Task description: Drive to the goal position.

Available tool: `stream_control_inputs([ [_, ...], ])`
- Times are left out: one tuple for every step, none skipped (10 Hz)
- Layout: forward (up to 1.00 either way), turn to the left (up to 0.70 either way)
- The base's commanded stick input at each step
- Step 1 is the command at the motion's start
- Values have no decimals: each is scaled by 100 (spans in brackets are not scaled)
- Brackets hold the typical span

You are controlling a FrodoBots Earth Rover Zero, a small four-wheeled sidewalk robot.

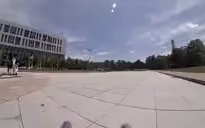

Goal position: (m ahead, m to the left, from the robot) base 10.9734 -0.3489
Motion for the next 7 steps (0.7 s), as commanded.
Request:
stream_control_inputs([
  [70, 0],
  [70, 0],
  [70, 0],
  [70, 0],
  [70, 0],
  [70, 0],
  [70, 0],
])
